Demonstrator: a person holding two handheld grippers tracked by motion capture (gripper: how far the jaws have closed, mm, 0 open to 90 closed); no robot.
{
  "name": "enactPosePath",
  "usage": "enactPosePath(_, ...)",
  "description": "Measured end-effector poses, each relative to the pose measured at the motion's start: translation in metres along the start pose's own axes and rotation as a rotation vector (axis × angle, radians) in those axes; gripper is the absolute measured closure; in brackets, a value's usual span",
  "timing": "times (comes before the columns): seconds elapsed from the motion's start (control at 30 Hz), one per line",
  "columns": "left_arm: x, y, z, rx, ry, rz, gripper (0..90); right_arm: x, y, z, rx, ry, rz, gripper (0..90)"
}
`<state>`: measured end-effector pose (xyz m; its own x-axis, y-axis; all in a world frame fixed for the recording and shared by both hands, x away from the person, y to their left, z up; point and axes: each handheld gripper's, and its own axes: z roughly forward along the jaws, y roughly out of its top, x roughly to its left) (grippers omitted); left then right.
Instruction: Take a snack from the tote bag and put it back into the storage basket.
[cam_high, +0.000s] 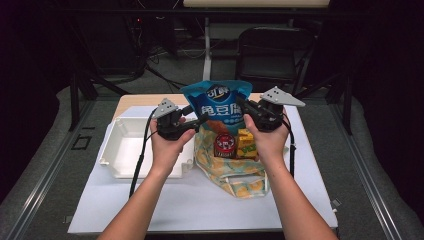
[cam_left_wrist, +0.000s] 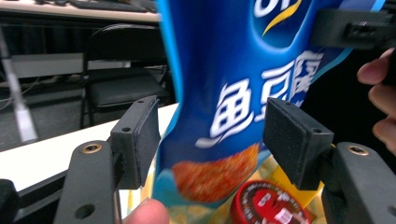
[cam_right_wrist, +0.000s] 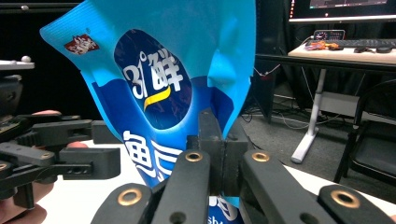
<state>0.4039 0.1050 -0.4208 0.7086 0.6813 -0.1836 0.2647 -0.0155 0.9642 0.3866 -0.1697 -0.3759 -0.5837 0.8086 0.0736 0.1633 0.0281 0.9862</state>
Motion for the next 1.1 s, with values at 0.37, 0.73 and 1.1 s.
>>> enactPosePath(0.37, -0.010, 0.011, 0.011, 0.034, 0.002, -0.001, 80.1, 0.009, -0.001, 0.002, -0.004, 0.002, -0.013, 90.0)
enactPosePath(0.73, -0.010, 0.030, 0.007, 0.008, -0.028, -0.111, 90.0, 0.014, 0.000, -0.006, -0.048, -0.022, -0.049, 78.4)
enactPosePath(1.1, -0.006, 0.041, -0.005, -0.046, -0.061, -0.147, 90.0, 0.018, -0.035, -0.013, 0.022, -0.056, -0.010, 46.0)
